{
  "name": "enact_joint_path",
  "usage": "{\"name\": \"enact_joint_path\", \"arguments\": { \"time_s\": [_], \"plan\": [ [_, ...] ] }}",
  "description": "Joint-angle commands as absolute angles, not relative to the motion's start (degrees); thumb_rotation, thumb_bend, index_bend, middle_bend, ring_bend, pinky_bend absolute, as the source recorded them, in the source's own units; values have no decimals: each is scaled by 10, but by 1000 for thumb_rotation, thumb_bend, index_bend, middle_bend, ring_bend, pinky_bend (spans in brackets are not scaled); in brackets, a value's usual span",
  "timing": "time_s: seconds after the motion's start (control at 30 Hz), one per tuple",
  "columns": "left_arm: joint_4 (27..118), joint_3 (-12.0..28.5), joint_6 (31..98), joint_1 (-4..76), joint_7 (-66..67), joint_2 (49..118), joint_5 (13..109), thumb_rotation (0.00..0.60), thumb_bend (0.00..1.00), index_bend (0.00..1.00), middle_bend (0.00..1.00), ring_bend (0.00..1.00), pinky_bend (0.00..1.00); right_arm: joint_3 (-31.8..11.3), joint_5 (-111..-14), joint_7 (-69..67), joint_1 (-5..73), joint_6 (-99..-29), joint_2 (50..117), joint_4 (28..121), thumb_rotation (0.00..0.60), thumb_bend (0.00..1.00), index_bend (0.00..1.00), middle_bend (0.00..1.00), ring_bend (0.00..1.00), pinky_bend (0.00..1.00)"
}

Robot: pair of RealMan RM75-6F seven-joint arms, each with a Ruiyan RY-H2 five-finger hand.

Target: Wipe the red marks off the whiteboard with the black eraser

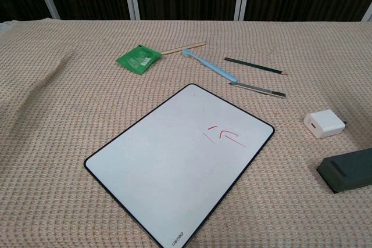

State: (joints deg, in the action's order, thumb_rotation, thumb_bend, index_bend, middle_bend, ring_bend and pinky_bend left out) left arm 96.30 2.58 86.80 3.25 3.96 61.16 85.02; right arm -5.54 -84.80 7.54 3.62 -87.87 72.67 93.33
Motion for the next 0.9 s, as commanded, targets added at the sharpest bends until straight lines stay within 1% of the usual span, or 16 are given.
{"name": "enact_joint_path", "arguments": {
  "time_s": [0.03, 0.67, 0.9],
  "plan": [
    [963, 26, 868, 32, 40, 612, 850, 600, 525, 100, 6, 0, 0, -55, -848, 75, 36, -879, 727, 934, 600, 108, 0, 5, 10, 148],
    [963, 26, 870, 32, 38, 612, 851, 600, 525, 100, 6, 0, 0, -55, -849, 76, 37, -877, 726, 933, 600, 108, 0, 5, 9, 148],
    [963, 26, 869, 32, 40, 612, 850, 600, 525, 100, 6, 0, 0, -46, -857, 60, 41, -862, 715, 937, 600, 108, 0, 5, 9, 148]
  ]
}}
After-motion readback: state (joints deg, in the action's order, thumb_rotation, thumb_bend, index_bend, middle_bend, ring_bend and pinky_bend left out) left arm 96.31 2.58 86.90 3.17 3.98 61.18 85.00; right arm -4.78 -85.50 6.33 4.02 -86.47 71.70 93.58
